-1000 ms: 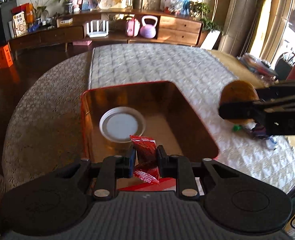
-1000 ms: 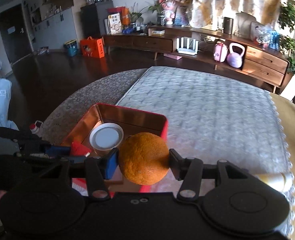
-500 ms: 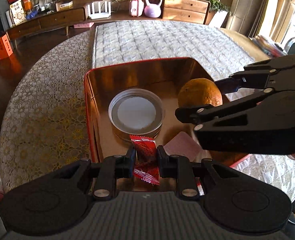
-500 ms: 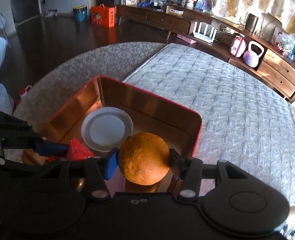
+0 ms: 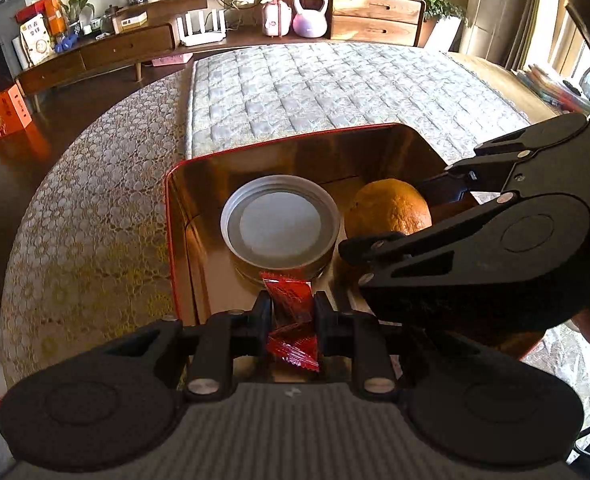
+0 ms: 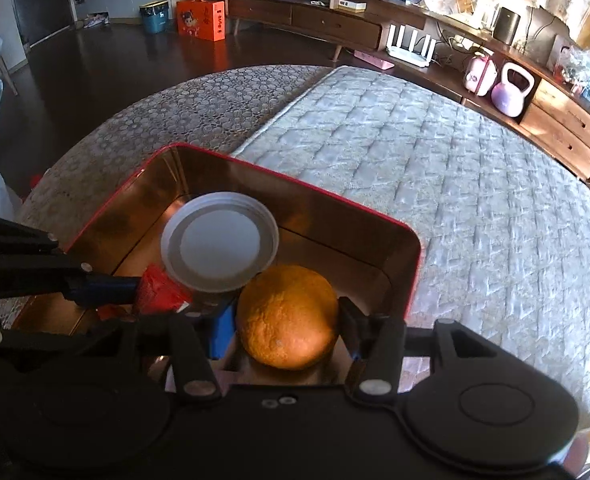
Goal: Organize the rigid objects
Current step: 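Carry the wrapper into the red tin and release it while the right tool releases the orange there, then withdraw both tools from the tin back toward the pile of items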
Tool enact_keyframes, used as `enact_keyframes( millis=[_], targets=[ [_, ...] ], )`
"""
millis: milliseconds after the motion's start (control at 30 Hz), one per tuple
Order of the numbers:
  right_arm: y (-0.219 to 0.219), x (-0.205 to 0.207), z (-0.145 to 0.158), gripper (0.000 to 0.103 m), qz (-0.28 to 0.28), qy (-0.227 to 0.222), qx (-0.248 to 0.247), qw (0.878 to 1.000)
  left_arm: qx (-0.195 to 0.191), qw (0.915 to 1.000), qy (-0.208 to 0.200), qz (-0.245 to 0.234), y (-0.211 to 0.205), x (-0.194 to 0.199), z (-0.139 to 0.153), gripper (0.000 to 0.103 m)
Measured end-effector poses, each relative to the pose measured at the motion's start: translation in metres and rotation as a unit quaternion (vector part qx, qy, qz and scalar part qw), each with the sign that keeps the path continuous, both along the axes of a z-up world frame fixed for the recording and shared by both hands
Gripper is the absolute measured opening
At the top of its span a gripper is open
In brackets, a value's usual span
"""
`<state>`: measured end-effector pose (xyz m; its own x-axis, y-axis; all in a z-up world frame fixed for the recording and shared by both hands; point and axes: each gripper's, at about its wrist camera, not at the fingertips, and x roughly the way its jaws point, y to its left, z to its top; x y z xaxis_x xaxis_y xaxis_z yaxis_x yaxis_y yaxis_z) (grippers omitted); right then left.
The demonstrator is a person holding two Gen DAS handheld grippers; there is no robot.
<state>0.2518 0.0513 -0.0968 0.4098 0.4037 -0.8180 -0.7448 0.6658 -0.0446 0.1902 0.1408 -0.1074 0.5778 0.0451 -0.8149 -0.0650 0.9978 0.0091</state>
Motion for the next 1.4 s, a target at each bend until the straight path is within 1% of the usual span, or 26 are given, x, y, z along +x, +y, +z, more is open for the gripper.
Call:
enact_keyframes(
  millis=[67,133,267,400,500,533,567,633,667,733,833,967,1200,1267,1400],
  targets=[
    [0.0,-0.001,0.002,0.055,0.004,-0.003,0.003,1.0,0.007,1.0,0.0,-0.006,-0.002,0.001,-0.001,0.022],
    [-0.002,-0.002,0.006,0.065,0.001,-0.009,0.013,1.0,0.01,0.9999,0.001,-0.008,-0.002,0.0,-0.001,0.022],
    [-0.008,-0.005,0.013,0.065,0.003,-0.012,0.023,1.0,0.019,0.9998,0.004,-0.009,-0.006,-0.004,-0.002,0.022],
    [-0.017,-0.01,0.022,0.068,-0.004,-0.006,0.038,0.999,0.014,0.9998,0.006,-0.009,-0.005,-0.005,-0.001,0.022],
    [-0.023,-0.016,0.028,0.07,-0.005,-0.006,0.043,0.999,0.007,0.9999,0.011,-0.009,-0.006,-0.006,0.0,0.027],
    [-0.026,-0.018,0.031,0.072,-0.005,-0.007,0.046,0.999,0.001,0.9999,0.012,-0.009,-0.006,-0.007,0.0,0.033],
    [-0.029,-0.021,0.034,0.073,-0.006,-0.008,0.05,0.999,-0.002,0.9999,0.01,-0.008,-0.007,-0.009,0.002,0.047],
    [-0.034,-0.023,0.039,0.073,-0.008,-0.009,0.055,0.998,-0.003,1.0,0.0,-0.008,-0.009,-0.012,0.005,0.067],
    [-0.038,-0.025,0.042,0.073,-0.009,-0.008,0.059,0.998,-0.004,0.9999,-0.002,-0.01,-0.01,-0.014,0.007,0.069],
    [-0.046,-0.029,0.049,0.074,-0.014,-0.005,0.07,0.997,0.0,1.0,-0.002,-0.007,-0.013,-0.018,0.009,0.069],
    [-0.059,-0.033,0.058,0.076,-0.021,-0.002,0.087,0.996,-0.007,1.0,-0.005,-0.002,-0.014,-0.024,0.015,0.069],
    [-0.078,-0.041,0.069,0.079,-0.03,-0.003,0.105,0.994,-0.007,0.9999,-0.014,0.001,-0.02,-0.033,0.023,0.069],
    [-0.11,-0.055,0.083,0.089,-0.051,-0.001,0.14,0.989,-0.009,0.9992,-0.038,-0.004,-0.035,-0.048,0.044,0.07],
    [-0.121,-0.06,0.086,0.09,-0.057,-0.003,0.147,0.988,-0.009,0.9989,-0.045,-0.007,-0.042,-0.052,0.051,0.072],
    [-0.144,-0.07,0.091,0.097,-0.071,-0.006,0.165,0.984,-0.013,0.9979,-0.06,-0.018,-0.056,-0.059,0.062,0.075]
  ],
)
